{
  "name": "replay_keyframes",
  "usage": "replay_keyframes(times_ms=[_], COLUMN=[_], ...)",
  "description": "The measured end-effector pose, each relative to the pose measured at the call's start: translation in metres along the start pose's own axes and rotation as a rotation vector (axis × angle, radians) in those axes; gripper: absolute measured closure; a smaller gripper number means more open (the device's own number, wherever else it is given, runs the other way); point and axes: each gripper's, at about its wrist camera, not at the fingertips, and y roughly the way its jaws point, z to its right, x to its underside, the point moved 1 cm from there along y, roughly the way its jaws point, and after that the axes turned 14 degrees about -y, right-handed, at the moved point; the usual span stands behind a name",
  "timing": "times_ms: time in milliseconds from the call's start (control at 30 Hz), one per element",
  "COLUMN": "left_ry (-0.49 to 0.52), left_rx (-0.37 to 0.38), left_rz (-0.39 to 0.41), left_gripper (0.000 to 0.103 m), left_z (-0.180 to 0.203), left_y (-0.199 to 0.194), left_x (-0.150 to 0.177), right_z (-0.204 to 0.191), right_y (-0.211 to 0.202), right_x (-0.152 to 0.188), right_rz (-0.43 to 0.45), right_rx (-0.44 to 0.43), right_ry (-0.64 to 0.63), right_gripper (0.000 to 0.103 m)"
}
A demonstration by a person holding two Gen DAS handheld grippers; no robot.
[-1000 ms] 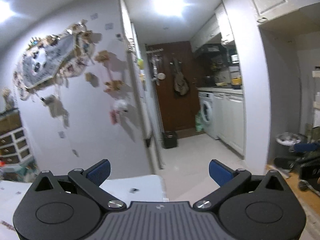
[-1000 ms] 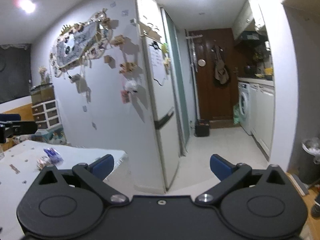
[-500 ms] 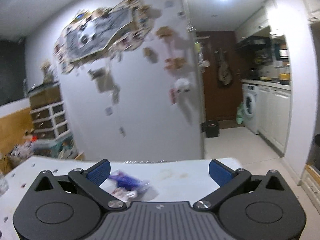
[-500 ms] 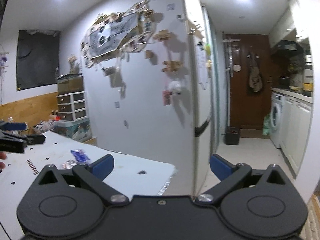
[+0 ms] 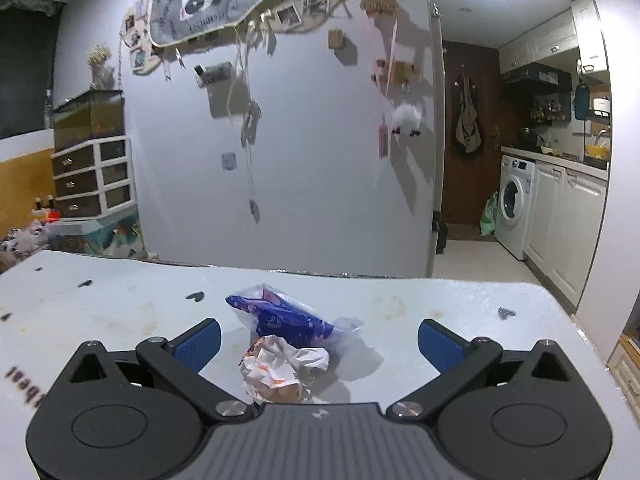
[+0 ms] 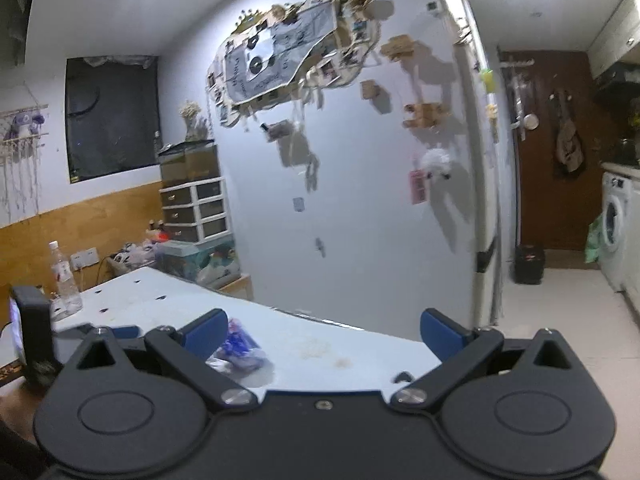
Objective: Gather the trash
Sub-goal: 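Close the left gripper on the crumpled paper while the right grips the purple bag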
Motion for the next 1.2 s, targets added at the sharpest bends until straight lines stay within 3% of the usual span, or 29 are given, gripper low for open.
replay_keyframes(times_ms=[233,467,667,800,1033,1200], left_ry=[-0.011,-0.025,-0.018,-0.025,-0.044,-0.04], left_rx=[0.044,0.103,0.112,0.117,0.116,0.122], left_rz=[-0.048,-0.149,-0.2,-0.192,-0.207,-0.217], left_gripper=[0.0,0.0,0.001,0.006,0.017,0.021], left_z=[-0.024,-0.043,-0.05,-0.057,-0.063,-0.063], left_y=[0.041,0.075,0.088,0.085,0.092,0.094], left_x=[-0.011,-0.006,0.005,0.006,0.009,0.012], right_z=[-0.023,-0.049,-0.066,-0.075,-0.107,-0.121], right_y=[0.049,0.117,0.178,0.208,0.259,0.283], right_x=[-0.01,-0.013,-0.005,0.004,0.015,0.023], right_rz=[-0.037,-0.114,-0.206,-0.24,-0.323,-0.388], right_rx=[0.0,-0.069,-0.128,-0.144,-0.213,-0.206], right_ry=[-0.021,0.015,0.097,0.149,0.068,-0.018], right_gripper=[0.0,0.0,0.0,0.001,0.012,0.022])
